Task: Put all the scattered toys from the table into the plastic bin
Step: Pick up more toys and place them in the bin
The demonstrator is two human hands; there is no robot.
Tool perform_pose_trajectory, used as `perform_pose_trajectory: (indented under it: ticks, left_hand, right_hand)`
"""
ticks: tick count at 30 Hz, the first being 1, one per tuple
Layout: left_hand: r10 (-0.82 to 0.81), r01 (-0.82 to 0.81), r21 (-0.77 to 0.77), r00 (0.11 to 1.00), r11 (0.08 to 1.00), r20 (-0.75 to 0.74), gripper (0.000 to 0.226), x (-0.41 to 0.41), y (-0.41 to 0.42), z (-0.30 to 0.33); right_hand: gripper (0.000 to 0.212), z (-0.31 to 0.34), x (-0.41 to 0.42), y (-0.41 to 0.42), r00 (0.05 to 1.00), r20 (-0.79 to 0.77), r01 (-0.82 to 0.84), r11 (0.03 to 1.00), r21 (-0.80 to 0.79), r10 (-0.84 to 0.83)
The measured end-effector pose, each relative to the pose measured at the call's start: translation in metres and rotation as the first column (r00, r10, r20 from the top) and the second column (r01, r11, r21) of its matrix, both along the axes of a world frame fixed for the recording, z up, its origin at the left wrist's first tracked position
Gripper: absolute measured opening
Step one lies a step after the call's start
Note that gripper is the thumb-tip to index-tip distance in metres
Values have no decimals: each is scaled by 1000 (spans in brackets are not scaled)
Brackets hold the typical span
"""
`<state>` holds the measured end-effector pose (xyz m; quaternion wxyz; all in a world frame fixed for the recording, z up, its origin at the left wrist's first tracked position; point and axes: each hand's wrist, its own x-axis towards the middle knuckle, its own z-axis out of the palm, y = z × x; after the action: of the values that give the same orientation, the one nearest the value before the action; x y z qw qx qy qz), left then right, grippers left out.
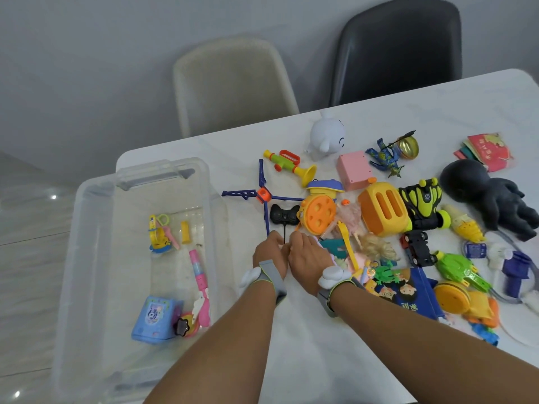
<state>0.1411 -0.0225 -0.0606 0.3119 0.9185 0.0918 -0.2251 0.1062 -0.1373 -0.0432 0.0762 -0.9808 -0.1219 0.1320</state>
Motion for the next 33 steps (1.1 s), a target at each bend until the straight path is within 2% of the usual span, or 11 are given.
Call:
perform_pose_trajectory:
  ticks: [2,3,7,12,15,16,18,20,22,27,33]
  left_hand:
    - [-55,55,28,998,998,1,20,2,-7,-1]
    - [-105,105,62,994,993,-3,24,4,-11,-2]
    - [-410,414,167,910,895,-59,35,5,-24,-9]
    - [-486,510,250,860,823,-155,32,1,-24,-15]
    - [-554,580,330,813,745,-179,28,-1,-24,-16]
    - [-566,591,343,804,730,-179,26,-2,-23,-15]
    - [-574,592,367,801,718,-170,23,-6,-20,-13]
    - [-575,586,397,802,706,-162,20,-10,-14,-9]
    - [-569,579,421,806,698,-163,20,-15,-8,-3]
    - [-510,530,395,844,750,-164,25,-16,2,16]
    - [-446,431,370,894,823,-48,22,-20,3,51]
  right_hand:
    - [15,4,2,-3,976,62,201,976,87,-207]
    - [16,4,3,-5,958,66,274,957,100,-281]
    - [28,4,10,-23,954,-74,292,956,2,-291]
    - [33,2,9,-51,924,-80,380,920,92,-374]
    - [35,-5,0,-60,840,-118,543,812,214,-530]
    - [37,-6,-3,-61,805,-140,593,777,211,-576]
    - [41,-12,-6,-61,786,-150,618,776,129,-600]
    - [35,-15,-6,-60,817,-156,570,819,64,-556]
    - [27,-14,-7,-57,850,-148,520,851,71,-506]
    - [41,4,-2,-48,909,-50,416,907,70,-413]
    - [44,36,4,-51,872,-24,490,869,73,-490]
